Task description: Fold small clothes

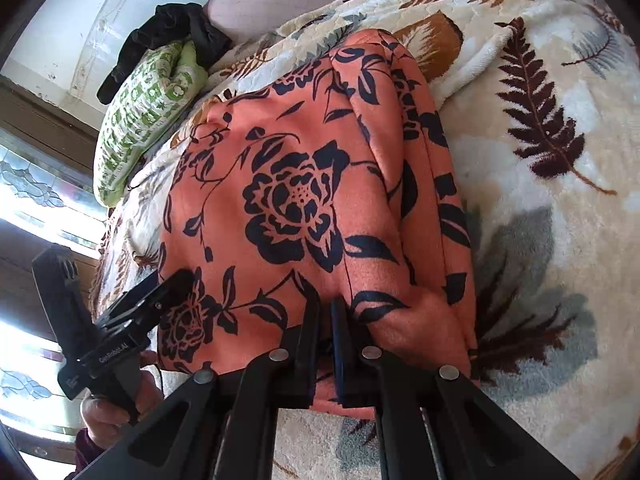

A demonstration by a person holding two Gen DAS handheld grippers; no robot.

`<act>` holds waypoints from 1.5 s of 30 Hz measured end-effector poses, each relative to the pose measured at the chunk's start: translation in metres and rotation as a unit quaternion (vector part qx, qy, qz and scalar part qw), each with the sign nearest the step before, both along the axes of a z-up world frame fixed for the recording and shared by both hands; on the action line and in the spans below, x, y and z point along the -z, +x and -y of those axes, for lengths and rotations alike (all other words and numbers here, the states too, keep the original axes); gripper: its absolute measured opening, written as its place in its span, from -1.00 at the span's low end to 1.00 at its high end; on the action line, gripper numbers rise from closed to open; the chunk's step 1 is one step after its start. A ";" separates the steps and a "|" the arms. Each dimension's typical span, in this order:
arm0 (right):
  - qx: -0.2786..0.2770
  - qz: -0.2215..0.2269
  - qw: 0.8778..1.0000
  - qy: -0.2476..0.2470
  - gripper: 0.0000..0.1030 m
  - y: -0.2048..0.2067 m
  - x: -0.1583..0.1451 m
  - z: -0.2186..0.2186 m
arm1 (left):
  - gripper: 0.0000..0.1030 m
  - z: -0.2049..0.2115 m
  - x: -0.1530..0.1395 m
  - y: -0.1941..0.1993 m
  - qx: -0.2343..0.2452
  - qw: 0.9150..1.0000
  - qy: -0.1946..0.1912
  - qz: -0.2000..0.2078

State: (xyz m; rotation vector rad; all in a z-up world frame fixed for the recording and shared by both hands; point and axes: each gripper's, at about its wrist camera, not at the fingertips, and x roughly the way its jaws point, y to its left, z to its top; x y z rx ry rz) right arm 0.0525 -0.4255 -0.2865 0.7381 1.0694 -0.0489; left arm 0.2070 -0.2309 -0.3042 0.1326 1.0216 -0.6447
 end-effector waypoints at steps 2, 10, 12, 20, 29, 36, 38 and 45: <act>-0.003 0.002 1.000 -0.017 -0.84 -0.002 -0.002 -0.005 | 1.00 0.002 -0.001 -0.002 -0.002 1.000 0.004 0.007; 0.021 0.045 0.998 -0.026 -0.79 0.020 -0.027 0.016 | 1.00 0.006 -0.007 -0.015 0.008 0.999 0.019 0.035; 0.043 0.056 0.997 -0.031 -0.80 0.034 -0.028 0.022 | 1.00 0.009 -0.006 -0.018 0.019 0.999 0.022 0.035; 0.109 0.063 0.992 0.023 -0.80 0.059 -0.009 0.047 | 1.00 0.010 0.001 -0.018 0.020 0.999 0.017 0.021; -0.030 0.074 0.995 0.060 -0.75 0.149 -0.029 -0.006 | 1.00 0.011 0.002 -0.017 0.024 0.999 0.020 0.018; -0.051 0.009 0.993 0.108 -0.81 0.219 0.014 -0.015 | 1.00 0.013 0.002 -0.014 0.025 0.999 0.021 0.013; -0.036 0.019 0.993 0.109 -0.80 0.214 0.005 -0.009 | 1.00 0.012 0.003 -0.014 0.025 0.999 0.020 0.011; 0.045 0.036 0.996 -0.065 -0.76 0.147 -0.032 0.022 | 1.00 0.013 0.002 -0.017 0.021 0.999 0.024 0.019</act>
